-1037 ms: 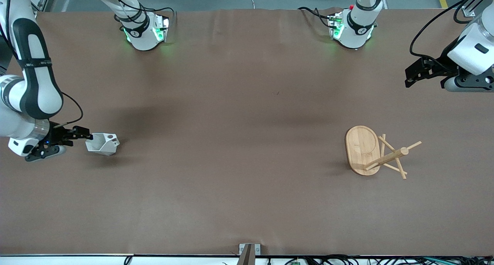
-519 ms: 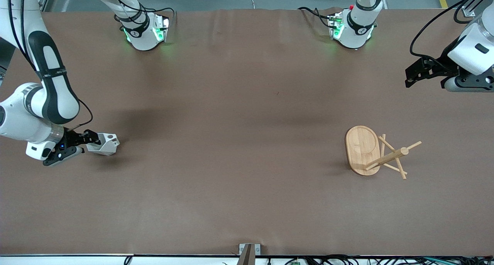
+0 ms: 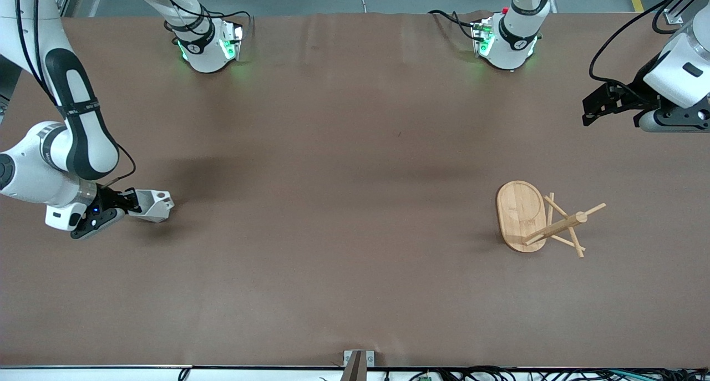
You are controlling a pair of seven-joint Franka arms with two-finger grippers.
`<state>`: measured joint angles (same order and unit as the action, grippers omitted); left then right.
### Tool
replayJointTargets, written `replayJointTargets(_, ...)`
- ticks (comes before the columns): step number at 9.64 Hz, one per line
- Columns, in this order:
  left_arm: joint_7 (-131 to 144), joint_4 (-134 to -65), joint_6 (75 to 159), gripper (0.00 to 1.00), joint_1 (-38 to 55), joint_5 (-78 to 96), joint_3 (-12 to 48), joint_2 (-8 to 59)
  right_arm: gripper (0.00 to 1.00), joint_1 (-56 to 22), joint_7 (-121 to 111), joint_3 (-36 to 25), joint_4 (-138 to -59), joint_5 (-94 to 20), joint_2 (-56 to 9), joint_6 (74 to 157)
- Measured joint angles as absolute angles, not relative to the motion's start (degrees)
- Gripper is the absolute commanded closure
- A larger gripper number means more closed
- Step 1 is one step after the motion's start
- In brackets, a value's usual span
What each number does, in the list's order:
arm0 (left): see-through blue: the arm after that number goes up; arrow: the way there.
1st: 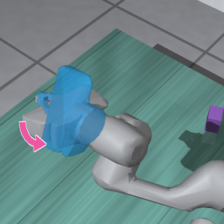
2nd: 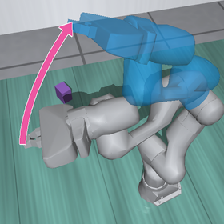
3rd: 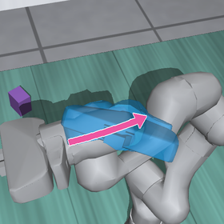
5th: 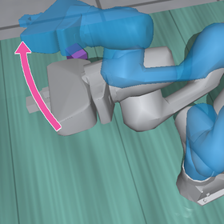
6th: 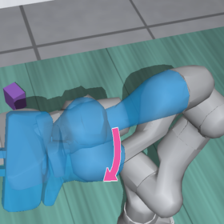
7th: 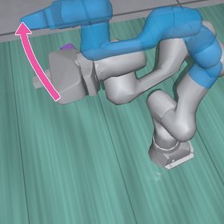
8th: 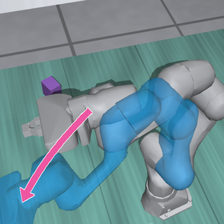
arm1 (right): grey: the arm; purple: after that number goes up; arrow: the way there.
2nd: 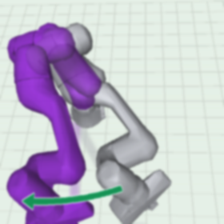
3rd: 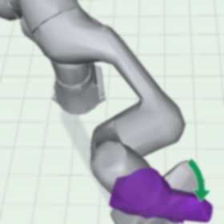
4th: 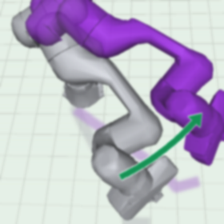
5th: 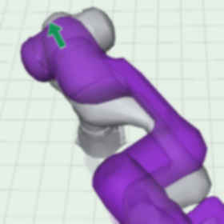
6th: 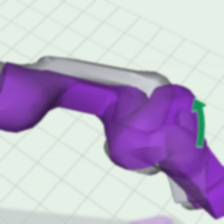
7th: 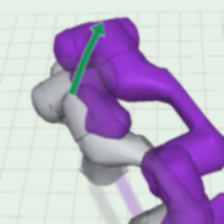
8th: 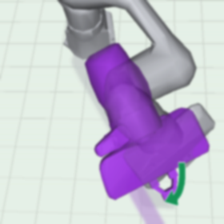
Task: Hang cup on rack
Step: 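Close the right gripper on the white cup's rim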
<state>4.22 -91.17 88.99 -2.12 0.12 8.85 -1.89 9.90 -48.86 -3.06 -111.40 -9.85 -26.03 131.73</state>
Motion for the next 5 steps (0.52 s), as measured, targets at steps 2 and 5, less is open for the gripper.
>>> replayJointTargets(2,4.2,-91.2,89.0,0.00,-2.2,0.1,8.8,-1.9,1.00,9.9,-48.9,-3.1,-110.7,-9.8,-25.2,130.7)
replayJointTargets(5,3.8,-91.2,89.0,0.00,-2.1,0.4,9.0,-1.0,1.00,9.7,-44.3,-2.9,-107.8,-9.9,-21.1,123.9)
